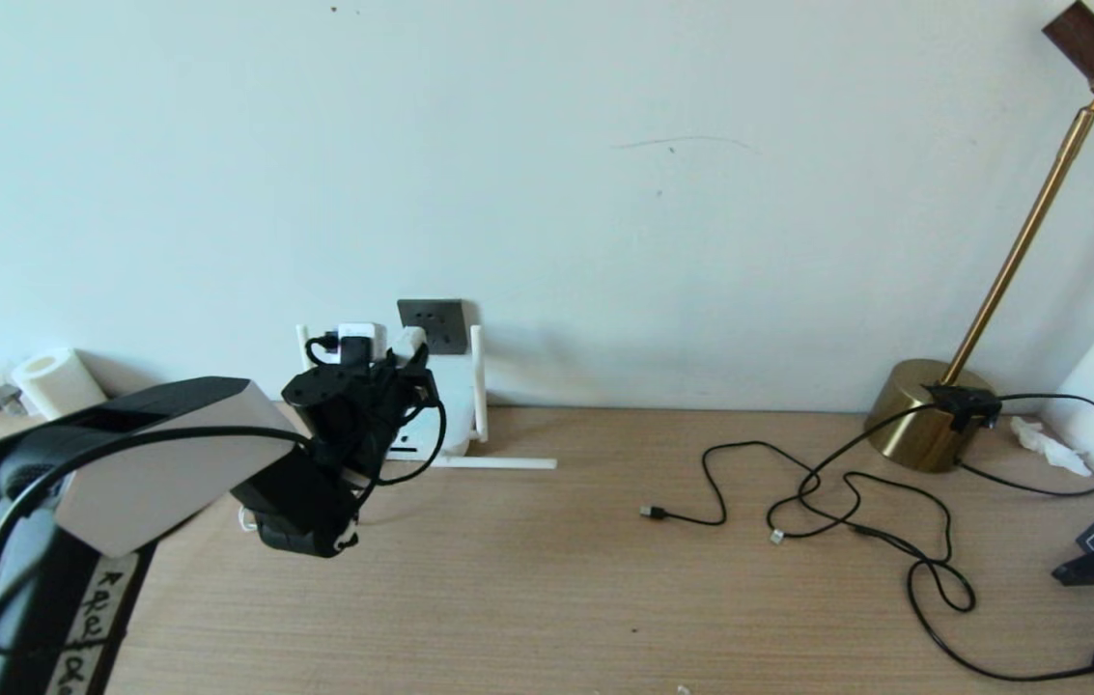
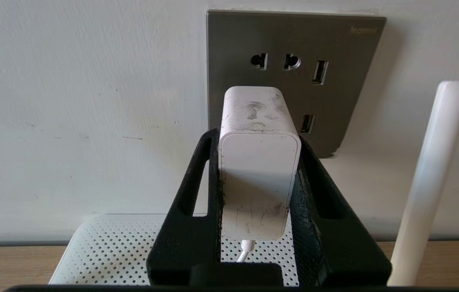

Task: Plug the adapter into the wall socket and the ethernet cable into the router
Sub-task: Plug plug into socket

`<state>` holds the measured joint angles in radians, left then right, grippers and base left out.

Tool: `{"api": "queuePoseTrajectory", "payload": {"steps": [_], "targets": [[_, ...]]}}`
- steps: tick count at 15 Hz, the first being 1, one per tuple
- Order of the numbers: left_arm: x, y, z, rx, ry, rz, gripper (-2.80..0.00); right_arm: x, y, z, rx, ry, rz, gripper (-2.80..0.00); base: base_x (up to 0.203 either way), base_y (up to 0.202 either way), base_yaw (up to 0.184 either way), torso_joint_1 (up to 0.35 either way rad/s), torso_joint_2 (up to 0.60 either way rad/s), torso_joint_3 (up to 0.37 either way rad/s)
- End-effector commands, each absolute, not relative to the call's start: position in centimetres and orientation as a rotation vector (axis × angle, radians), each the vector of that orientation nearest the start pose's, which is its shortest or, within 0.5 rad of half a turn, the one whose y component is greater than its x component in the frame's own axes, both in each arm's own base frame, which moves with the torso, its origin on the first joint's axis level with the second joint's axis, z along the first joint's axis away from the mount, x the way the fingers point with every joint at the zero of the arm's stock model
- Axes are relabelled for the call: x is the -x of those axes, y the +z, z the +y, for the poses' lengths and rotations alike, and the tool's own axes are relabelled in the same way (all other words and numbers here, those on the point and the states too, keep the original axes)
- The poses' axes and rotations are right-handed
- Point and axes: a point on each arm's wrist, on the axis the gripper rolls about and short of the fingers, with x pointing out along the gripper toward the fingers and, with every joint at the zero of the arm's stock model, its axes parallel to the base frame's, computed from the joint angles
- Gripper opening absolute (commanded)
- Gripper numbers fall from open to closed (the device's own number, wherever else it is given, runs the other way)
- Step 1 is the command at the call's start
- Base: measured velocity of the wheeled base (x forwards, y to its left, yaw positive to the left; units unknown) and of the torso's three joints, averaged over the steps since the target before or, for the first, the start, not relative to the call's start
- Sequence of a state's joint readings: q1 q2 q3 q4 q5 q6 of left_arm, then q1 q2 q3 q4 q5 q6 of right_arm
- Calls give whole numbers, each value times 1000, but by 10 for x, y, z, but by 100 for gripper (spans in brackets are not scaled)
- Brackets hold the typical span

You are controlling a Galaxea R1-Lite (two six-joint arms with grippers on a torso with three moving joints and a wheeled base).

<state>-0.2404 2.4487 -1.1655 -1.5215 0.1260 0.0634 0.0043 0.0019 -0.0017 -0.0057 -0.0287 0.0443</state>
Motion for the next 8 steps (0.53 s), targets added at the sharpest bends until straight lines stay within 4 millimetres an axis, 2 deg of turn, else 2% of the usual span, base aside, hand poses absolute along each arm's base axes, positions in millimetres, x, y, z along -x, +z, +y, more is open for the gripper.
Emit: {"api": "queuePoseTrajectory", "payload": {"steps": [1,8], "targets": [[-440,70,-105,-19,-104,-245,-280,23,77,-1,-45,-24,-7,-280,0,0,0,0,0,0],[-439,76,-110,-14,-114,-262,-280,23,77,-1,-45,-24,-7,-280,0,0,0,0,0,0]]}}
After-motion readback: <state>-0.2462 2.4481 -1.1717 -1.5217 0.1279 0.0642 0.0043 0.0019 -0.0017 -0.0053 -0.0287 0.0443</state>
